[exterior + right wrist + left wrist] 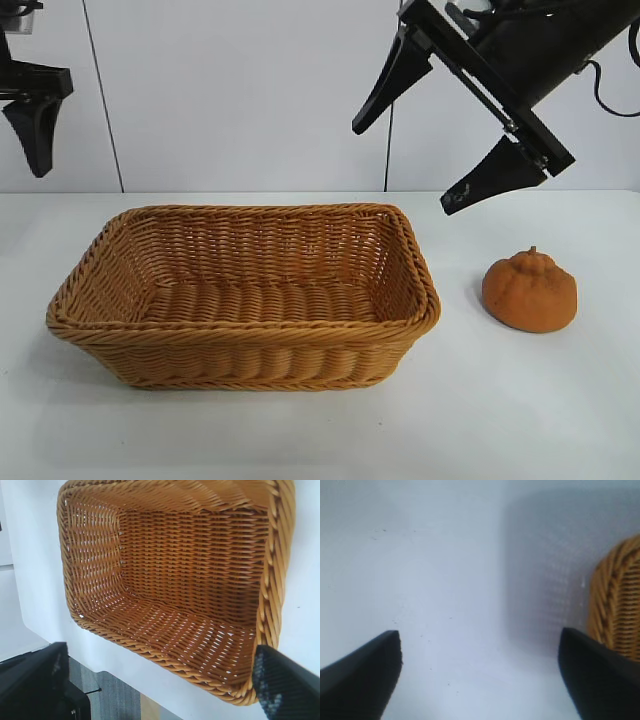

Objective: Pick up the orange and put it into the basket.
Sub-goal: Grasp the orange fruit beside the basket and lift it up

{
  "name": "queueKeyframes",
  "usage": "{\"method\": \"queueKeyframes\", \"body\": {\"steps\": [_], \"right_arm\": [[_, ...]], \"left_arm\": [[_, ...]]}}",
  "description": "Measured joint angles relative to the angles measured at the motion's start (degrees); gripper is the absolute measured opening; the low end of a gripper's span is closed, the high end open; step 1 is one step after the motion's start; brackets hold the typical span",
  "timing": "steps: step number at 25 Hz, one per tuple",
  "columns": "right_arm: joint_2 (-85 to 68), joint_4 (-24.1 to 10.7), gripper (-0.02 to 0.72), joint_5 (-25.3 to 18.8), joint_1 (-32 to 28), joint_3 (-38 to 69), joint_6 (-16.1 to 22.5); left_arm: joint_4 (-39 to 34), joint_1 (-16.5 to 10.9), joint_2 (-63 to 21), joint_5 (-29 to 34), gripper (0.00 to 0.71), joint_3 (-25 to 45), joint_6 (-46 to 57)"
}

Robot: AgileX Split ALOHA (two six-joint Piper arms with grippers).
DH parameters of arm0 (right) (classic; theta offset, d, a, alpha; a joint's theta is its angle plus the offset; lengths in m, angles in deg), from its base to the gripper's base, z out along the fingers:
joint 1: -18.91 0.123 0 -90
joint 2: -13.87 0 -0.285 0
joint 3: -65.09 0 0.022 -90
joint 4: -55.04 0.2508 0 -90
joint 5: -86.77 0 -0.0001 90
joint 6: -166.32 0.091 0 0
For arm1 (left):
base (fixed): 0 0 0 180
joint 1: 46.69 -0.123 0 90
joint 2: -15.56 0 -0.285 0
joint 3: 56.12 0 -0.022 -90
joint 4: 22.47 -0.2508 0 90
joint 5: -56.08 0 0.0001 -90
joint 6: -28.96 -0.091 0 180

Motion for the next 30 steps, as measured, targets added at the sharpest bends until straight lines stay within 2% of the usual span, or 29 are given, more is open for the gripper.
{"method": "queueKeyframes", "body": {"steps": [7, 13, 16, 25, 30], "right_arm": [[0.0, 0.0, 0.684, 0.0, 0.0, 0.0, 0.0], [0.0, 0.0, 0.684, 0.0, 0.0, 0.0, 0.0], [0.0, 0.0, 0.684, 0.0, 0.0, 0.0, 0.0], [0.0, 0.0, 0.684, 0.0, 0.0, 0.0, 0.0], [0.0, 0.0, 0.684, 0.0, 0.0, 0.0, 0.0]], "left_arm": [[0.0, -0.4, -2.6, 0.0, 0.610, 0.1, 0.1], [0.2, -0.4, -12.1, 0.0, 0.610, 2.3, 0.3], [0.2, -0.4, -19.3, 0.0, 0.610, 8.6, 0.3], [0.3, -0.4, -47.5, 0.2, 0.610, 37.0, 0.3], [0.3, -0.4, -62.9, -0.1, 0.610, 50.0, 0.3]]}}
